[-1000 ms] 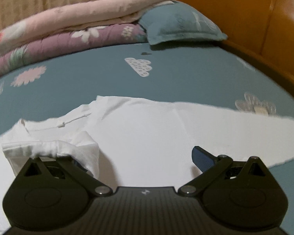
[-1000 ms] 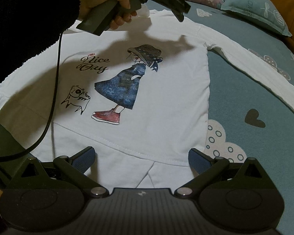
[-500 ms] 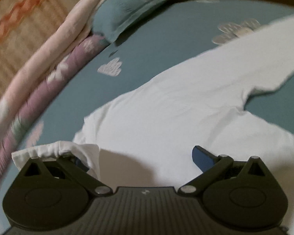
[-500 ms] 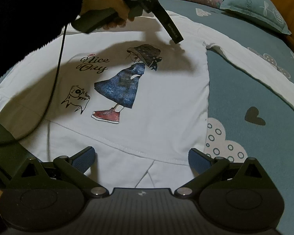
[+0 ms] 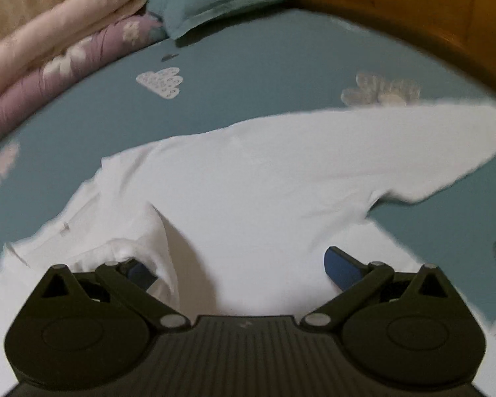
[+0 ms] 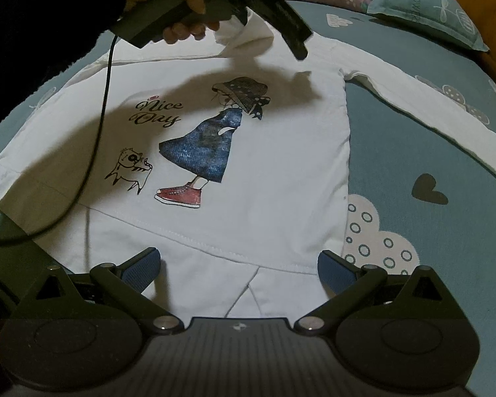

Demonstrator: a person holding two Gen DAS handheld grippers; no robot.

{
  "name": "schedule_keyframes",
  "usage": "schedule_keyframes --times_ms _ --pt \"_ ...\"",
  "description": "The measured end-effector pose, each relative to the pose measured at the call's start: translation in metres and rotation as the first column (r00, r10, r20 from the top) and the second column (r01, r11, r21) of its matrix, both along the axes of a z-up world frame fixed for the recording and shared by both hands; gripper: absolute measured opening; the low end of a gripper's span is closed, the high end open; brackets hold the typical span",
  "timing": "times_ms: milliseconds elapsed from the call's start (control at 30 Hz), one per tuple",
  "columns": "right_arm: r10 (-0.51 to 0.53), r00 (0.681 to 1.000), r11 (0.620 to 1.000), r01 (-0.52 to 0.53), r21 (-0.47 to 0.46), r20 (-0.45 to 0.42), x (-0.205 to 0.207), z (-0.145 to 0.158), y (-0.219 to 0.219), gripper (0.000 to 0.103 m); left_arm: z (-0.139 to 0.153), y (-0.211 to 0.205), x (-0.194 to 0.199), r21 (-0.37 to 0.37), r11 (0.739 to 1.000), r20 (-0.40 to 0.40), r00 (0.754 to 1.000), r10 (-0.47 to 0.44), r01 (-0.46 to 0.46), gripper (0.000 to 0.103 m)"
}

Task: Fold clothes
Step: 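Lower the sleeve onto the shirt and open the left gripper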

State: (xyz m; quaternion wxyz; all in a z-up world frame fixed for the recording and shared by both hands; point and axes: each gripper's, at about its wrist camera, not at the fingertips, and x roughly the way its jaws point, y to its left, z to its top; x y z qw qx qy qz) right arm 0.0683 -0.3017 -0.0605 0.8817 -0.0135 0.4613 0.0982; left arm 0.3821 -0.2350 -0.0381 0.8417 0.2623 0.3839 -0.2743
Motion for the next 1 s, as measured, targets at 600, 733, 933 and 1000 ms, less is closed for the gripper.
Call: schedule_keyframes --times_ms 600,733,933,1000 --pt "-0.039 0.999 0.999 0.039 0.013 -0.007 -0.003 0.002 -0.001 0.103 0.023 0.110 -0.005 -0.556 0.813 -0.429 0.898 -0.101 -0.175 0.102" --pt "-0.050 0.999 0.999 0.050 0.007 -0.011 -0.002 0.003 0.001 0.103 0.025 0.148 -0.013 -0.579 0.787 -0.442 0.893 -0.083 -0.213 0.102" --pt "-0.070 0.998 0.997 0.070 -0.014 0.001 -0.002 0.010 0.005 0.103 0.025 0.220 -0.025 -0.401 0.830 -0.191 0.921 0.338 -0.388 0.102" --pt "-0.076 0.997 0.997 0.076 -0.025 0.002 -0.001 0.012 0.006 0.103 0.019 0.243 -0.029 -0.281 0.840 -0.056 0.881 0.470 -0.465 0.102"
